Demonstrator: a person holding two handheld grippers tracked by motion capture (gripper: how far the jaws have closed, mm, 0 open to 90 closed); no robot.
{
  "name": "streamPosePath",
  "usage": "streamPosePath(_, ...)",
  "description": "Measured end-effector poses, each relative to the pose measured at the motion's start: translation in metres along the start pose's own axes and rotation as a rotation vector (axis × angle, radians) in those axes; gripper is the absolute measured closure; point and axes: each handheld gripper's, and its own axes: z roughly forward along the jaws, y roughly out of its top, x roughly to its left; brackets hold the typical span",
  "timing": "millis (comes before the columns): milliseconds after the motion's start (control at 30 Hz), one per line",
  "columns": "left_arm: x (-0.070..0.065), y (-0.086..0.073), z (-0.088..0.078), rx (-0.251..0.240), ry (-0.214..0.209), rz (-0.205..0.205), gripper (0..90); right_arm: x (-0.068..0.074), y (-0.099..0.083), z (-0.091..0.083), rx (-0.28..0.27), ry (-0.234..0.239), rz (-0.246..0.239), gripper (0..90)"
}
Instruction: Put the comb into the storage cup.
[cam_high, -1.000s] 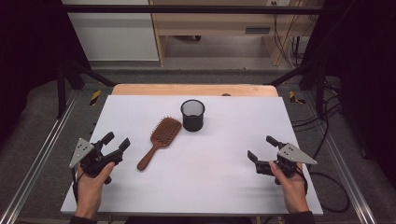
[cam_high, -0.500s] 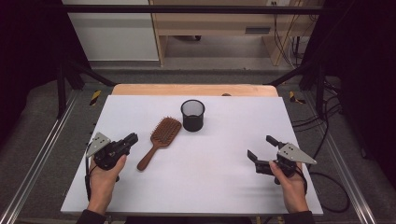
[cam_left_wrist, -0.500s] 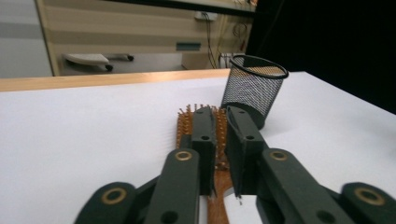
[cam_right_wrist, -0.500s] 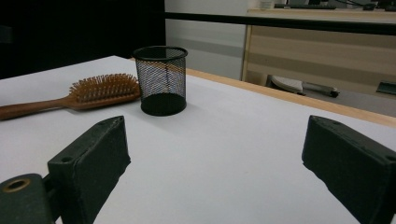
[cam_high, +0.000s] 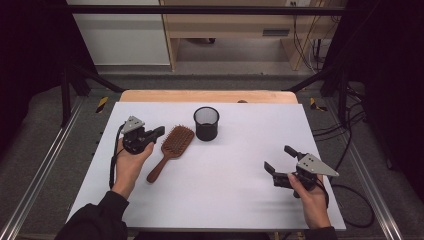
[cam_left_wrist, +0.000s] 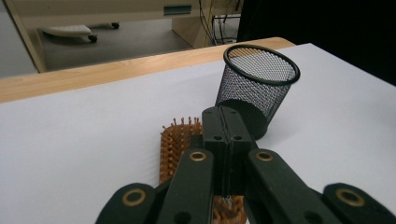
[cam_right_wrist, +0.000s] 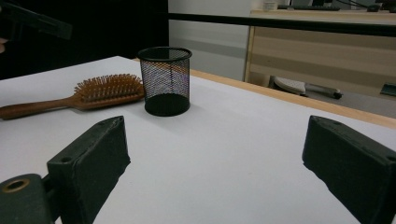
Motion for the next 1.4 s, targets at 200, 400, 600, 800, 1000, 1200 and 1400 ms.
streamPosePath(200,0.001,0.013,0.024,0.049,0.020,0.014,90.0,0.002,0.000,-0.002,-0.001,-0.002,-0.002,6.9)
streamPosePath(400,0.000,0.017,0.047,0.106,0.016,0.029,90.0,0.001,0.000,-0.002,0.001,-0.004,0.006,6.9)
streamPosePath(600,-0.001,0.012,0.061,0.155,0.031,0.029,90.0,0.001,0.001,-0.002,-0.001,0.003,0.007,6.9)
streamPosePath(800,-0.004,0.007,0.069,0.190,0.047,0.045,90.0,0.001,0.000,-0.003,-0.003,0.000,0.009,6.9)
streamPosePath(1000,-0.003,0.001,0.073,0.212,0.059,0.043,90.0,0.001,0.000,-0.001,0.005,0.003,0.007,6.9)
streamPosePath(1200,-0.003,-0.005,0.077,0.235,0.071,0.043,90.0,0.001,0.000,-0.002,0.000,0.003,0.011,6.9)
streamPosePath(1400,-0.003,-0.007,0.080,0.245,0.082,0.046,90.0,0.001,0.000,-0.002,0.004,0.007,0.011,6.9)
